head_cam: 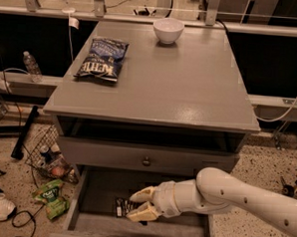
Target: Place rxbar chocolate into middle drawer
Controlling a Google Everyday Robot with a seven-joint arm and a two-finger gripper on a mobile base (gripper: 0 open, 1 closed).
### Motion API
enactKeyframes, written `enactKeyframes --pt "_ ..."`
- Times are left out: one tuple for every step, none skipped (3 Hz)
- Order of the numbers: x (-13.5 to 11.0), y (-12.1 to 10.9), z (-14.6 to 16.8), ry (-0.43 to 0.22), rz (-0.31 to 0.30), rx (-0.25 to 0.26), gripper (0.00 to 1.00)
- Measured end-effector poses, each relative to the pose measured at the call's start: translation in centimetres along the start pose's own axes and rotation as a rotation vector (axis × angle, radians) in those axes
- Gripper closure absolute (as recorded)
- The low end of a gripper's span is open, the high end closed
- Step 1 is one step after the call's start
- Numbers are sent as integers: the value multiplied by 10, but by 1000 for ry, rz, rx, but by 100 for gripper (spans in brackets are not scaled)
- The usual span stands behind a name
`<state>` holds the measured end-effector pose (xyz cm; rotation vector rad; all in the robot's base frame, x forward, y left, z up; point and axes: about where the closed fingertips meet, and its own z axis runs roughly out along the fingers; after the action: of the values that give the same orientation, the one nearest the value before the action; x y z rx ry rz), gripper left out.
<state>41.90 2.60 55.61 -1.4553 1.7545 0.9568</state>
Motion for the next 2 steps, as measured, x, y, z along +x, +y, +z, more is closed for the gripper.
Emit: enactKeyframes --pt "18 -4 30 -10 35 -23 100" --pt "19 -3 33 -12 39 -28 100"
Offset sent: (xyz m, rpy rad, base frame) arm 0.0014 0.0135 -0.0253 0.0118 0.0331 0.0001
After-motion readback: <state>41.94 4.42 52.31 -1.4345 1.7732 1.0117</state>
